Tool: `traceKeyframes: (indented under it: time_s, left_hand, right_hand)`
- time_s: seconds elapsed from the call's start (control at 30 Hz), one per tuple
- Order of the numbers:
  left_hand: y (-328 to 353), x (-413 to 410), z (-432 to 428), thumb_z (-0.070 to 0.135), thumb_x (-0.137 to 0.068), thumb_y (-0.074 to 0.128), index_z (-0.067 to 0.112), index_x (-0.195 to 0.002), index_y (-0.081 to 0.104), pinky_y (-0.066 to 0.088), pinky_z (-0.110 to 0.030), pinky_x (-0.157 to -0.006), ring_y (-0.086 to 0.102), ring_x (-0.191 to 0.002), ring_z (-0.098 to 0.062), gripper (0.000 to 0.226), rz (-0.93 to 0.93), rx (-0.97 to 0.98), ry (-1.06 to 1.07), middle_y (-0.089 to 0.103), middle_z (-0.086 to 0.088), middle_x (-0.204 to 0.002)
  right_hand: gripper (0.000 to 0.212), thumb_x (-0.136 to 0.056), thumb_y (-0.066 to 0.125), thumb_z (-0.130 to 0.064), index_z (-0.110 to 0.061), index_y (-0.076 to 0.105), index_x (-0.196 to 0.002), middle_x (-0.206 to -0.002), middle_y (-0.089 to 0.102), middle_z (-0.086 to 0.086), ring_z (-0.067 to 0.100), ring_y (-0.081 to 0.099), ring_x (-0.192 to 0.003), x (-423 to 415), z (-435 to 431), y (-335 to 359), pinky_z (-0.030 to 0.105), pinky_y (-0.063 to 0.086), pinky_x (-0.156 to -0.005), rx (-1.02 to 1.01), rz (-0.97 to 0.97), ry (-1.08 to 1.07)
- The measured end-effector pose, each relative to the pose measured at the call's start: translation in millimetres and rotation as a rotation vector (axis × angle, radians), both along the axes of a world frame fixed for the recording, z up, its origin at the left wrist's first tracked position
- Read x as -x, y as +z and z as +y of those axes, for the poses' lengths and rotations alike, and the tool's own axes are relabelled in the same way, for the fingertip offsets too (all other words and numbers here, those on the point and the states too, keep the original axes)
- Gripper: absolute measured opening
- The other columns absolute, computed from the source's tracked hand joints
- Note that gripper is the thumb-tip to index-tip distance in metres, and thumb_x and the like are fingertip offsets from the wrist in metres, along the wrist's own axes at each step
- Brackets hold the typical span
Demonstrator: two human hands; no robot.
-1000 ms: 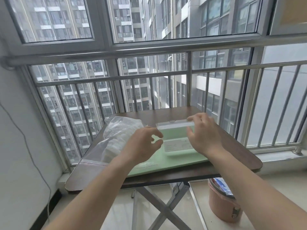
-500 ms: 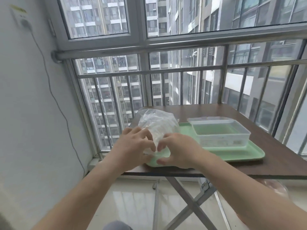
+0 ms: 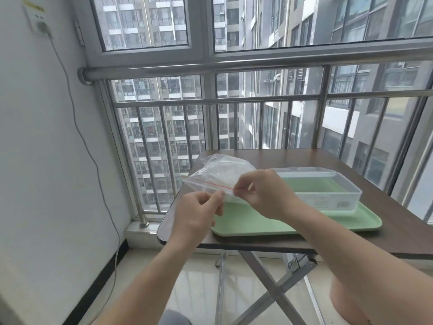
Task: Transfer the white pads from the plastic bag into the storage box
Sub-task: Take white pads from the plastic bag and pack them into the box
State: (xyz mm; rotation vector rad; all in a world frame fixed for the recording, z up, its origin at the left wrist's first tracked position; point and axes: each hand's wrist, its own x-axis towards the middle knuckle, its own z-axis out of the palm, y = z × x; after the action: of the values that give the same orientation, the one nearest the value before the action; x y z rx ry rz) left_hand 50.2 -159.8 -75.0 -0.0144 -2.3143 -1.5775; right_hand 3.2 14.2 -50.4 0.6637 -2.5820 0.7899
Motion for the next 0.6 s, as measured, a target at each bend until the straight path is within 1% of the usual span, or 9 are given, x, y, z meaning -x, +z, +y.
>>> traceKeyframes:
  time_s: [0.03, 0.07, 0.13, 0.2, 0.3, 0.37, 0.47, 0.53, 0.6]
  left_hand:
    - [3.2, -0.2, 5.7, 0.040, -0.091, 0.067, 0.015, -0.075, 0.074, 0.040, -0.017, -0.046, 0.056, -0.048, -0.007, 0.031, -0.137, -0.157, -0.057, 0.076, -0.001, -0.073]
    - [5.2, 1.3, 10.6, 0.043, -0.089, 0.068, 0.012, -0.081, 0.075, 0.040, -0.018, -0.045, 0.056, -0.048, -0.009, 0.032, -0.223, -0.261, -0.081, 0.077, -0.004, -0.077]
    - [7.6, 7.0, 18.4, 0.046, -0.087, 0.070, 0.011, -0.085, 0.075, 0.040, -0.022, -0.047, 0.057, -0.047, -0.011, 0.036, -0.264, -0.366, -0.075, 0.078, -0.004, -0.077]
    - [8.5, 12.5, 23.5, 0.045, -0.089, 0.068, 0.010, -0.086, 0.075, 0.043, -0.023, -0.049, 0.059, -0.046, -0.012, 0.036, -0.237, -0.375, -0.053, 0.078, -0.002, -0.076]
    - [11.3, 15.7, 26.8, 0.039, -0.091, 0.067, 0.009, -0.089, 0.074, 0.048, -0.024, -0.048, 0.063, -0.047, -0.014, 0.031, -0.195, -0.366, -0.035, 0.077, -0.003, -0.077]
    - [12.6, 16.2, 28.3, 0.035, -0.091, 0.069, 0.008, -0.090, 0.074, 0.053, -0.025, -0.049, 0.065, -0.049, -0.016, 0.028, -0.195, -0.405, -0.055, 0.078, -0.004, -0.078]
    - [13.2, 16.1, 28.8, 0.032, -0.089, 0.074, 0.007, -0.091, 0.074, 0.059, -0.026, -0.056, 0.070, -0.056, -0.018, 0.025, -0.171, -0.482, -0.105, 0.078, -0.006, -0.080]
    - [11.1, 18.1, 27.4, 0.029, -0.088, 0.074, 0.007, -0.090, 0.074, 0.060, -0.026, -0.058, 0.070, -0.058, -0.017, 0.022, -0.131, -0.483, -0.128, 0.077, -0.006, -0.078]
    - [7.8, 21.5, 25.5, 0.023, -0.088, 0.074, 0.007, -0.089, 0.073, 0.059, -0.024, -0.059, 0.067, -0.058, -0.015, 0.016, -0.100, -0.482, -0.149, 0.076, -0.005, -0.074]
  right_hand:
    - [0.008, -0.087, 0.071, -0.025, -0.024, 0.078, -0.090, -0.084, 0.074, -0.010, 0.001, 0.059, -0.066, -0.1, -1.1, 0.8, 0.030, 0.056, -0.072, 0.008, 0.008, 0.001]
    - [0.007, -0.086, 0.072, -0.025, -0.024, 0.078, -0.088, -0.082, 0.074, -0.010, 0.001, 0.058, -0.065, -0.4, -2.3, 1.2, 0.030, 0.055, -0.072, 0.017, 0.016, 0.001]
    - [0.005, -0.085, 0.073, -0.025, -0.024, 0.078, -0.084, -0.080, 0.074, -0.010, 0.004, 0.060, -0.066, -1.6, -3.7, 2.2, 0.029, 0.055, -0.070, 0.032, 0.043, 0.001]
    - [0.004, -0.084, 0.074, -0.024, -0.024, 0.078, -0.082, -0.078, 0.074, -0.009, 0.005, 0.062, -0.066, -3.2, -2.8, 4.1, 0.029, 0.055, -0.068, 0.045, 0.071, -0.002]
    - [0.002, -0.081, 0.077, -0.026, -0.024, 0.077, -0.081, -0.076, 0.073, -0.009, 0.007, 0.062, -0.065, -4.3, 1.4, 8.3, 0.030, 0.055, -0.068, 0.038, 0.082, -0.015]
    - [0.004, -0.081, 0.077, -0.027, -0.024, 0.076, -0.080, -0.075, 0.072, -0.010, 0.008, 0.063, -0.066, -4.5, 4.4, 10.8, 0.032, 0.056, -0.067, 0.038, 0.079, -0.021]
    - [0.006, -0.079, 0.079, -0.029, -0.024, 0.075, -0.078, -0.075, 0.072, -0.011, 0.008, 0.064, -0.066, -2.9, 7.9, 14.5, 0.032, 0.056, -0.066, 0.035, 0.075, -0.032]
    - [0.011, -0.077, 0.081, -0.031, -0.023, 0.074, -0.076, -0.074, 0.071, -0.010, 0.006, 0.065, -0.065, -1.4, 9.4, 17.4, 0.030, 0.056, -0.064, 0.044, 0.039, -0.026]
    - [0.014, -0.074, 0.084, -0.031, -0.021, 0.074, -0.075, -0.073, 0.071, -0.008, 0.004, 0.063, -0.063, 0.4, 11.1, 20.7, 0.023, 0.053, -0.061, 0.054, -0.013, -0.011]
